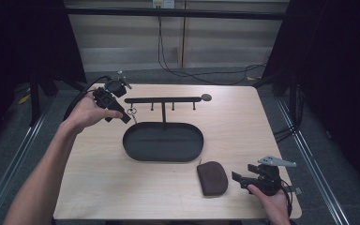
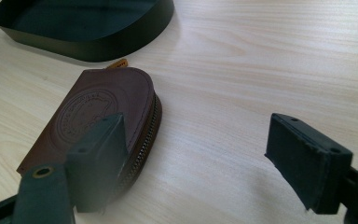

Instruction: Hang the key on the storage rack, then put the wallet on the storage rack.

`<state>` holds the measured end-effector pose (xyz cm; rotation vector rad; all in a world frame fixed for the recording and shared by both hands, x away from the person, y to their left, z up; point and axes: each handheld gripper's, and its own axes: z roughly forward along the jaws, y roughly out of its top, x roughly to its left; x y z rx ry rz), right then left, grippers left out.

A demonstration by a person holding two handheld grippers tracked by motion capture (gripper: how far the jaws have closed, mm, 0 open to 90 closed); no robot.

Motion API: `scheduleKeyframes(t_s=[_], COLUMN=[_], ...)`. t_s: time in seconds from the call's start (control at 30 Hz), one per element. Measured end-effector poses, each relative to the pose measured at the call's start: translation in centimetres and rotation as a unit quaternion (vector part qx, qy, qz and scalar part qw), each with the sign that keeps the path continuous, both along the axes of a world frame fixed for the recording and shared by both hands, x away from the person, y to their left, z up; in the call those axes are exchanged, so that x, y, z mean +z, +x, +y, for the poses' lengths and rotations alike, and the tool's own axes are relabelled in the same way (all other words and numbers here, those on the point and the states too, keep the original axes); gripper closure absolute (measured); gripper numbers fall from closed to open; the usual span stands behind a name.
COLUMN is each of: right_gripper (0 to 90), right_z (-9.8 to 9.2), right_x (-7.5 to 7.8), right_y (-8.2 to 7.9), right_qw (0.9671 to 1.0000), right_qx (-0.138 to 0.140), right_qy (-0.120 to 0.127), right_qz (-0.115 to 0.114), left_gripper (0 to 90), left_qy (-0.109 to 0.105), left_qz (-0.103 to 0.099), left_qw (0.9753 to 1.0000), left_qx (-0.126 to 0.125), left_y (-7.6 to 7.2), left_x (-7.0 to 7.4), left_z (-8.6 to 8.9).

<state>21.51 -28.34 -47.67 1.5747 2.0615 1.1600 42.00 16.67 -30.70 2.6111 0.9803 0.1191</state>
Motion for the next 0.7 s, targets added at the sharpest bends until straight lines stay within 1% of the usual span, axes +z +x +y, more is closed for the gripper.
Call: scheduleKeyframes(t_s=[0.03,0.1,0.17,0.2,0.23,0.27,0.3,0.33,0.37,0.4,0.43,0.47,0.5,0.53,0.57,0.63,0.67,0.7], right_gripper=[20.1,20.1,20.1,20.1,20.1,20.1,20.1,20.1,20.0,20.0,20.0,20.0,20.0,20.0,20.0,20.5,20.5,22.4], right_z=[0.0,0.0,0.0,0.0,0.0,0.1,0.1,0.0,0.0,0.0,0.0,0.0,0.0,0.0,0.0,0.0,0.0,0.0], right_x=[0.0,0.0,0.0,0.0,0.0,0.0,0.1,0.1,0.1,0.1,0.0,0.0,0.1,0.1,0.1,0.1,0.1,0.1], right_y=[0.0,0.0,0.0,0.0,0.0,0.0,-0.1,-0.1,-0.1,-0.1,-0.1,-0.1,-0.1,-0.1,-0.1,-0.1,-0.1,-0.1], right_qw=[1.0000,1.0000,1.0000,1.0000,1.0000,1.0000,1.0000,1.0000,1.0000,1.0000,1.0000,1.0000,1.0000,1.0000,1.0000,1.0000,1.0000,1.0000], right_qx=[0.000,0.002,0.003,0.003,0.003,0.004,0.004,0.005,0.004,0.003,0.003,0.003,0.003,0.003,0.003,0.003,0.003,0.005], right_qy=[0.000,-0.001,-0.002,-0.003,-0.003,-0.002,-0.002,-0.002,-0.002,-0.002,-0.002,-0.002,-0.001,-0.001,-0.002,-0.001,-0.001,0.002], right_qz=[0.000,-0.001,-0.002,-0.001,-0.001,-0.002,-0.002,-0.003,-0.003,-0.003,-0.002,-0.002,-0.003,-0.003,-0.003,-0.002,-0.002,-0.002], left_gripper=[55.1,51.0,47.1,44.6,42.0,42.0,40.0,38.1,37.1,36.7,35.9,34.9,33.0,31.5,28.9,26.7,25.1,24.4], left_qy=[-0.005,-0.014,-0.011,-0.015,-0.015,-0.017,-0.020,-0.036,-0.036,-0.043,-0.056,-0.056,-0.070,-0.070,-0.075,-0.096,-0.096,-0.103], left_qz=[-0.007,0.000,0.001,0.004,0.004,0.003,-0.001,0.000,0.000,-0.002,-0.012,-0.012,-0.027,-0.027,-0.041,-0.052,-0.052,-0.053], left_qw=[1.0000,0.9999,0.9998,0.9997,0.9997,0.9994,0.9992,0.9983,0.9983,0.9981,0.9972,0.9972,0.9956,0.9956,0.9942,0.9916,0.9916,0.9909], left_qx=[0.004,0.006,0.016,0.018,0.018,0.029,0.034,0.045,0.045,0.045,0.048,0.048,0.057,0.057,0.066,0.069,0.069,0.067], left_y=[-0.3,-0.7,-1.2,-1.4,-1.4,-1.7,-1.9,-2.2,-2.2,-2.5,-3.0,-3.0,-3.6,-3.6,-4.0,-4.9,-4.9,-5.1], left_x=[-0.1,-0.5,-1.2,-1.5,-1.5,-1.8,-2.1,-2.5,-2.5,-2.8,-3.1,-3.1,-3.4,-3.4,-3.7,-4.3,-4.3,-4.6], left_z=[0.1,0.4,0.6,0.8,0.8,1.1,1.2,1.5,1.5,1.7,1.9,1.9,2.2,2.2,2.3,2.7,2.7,3.0])
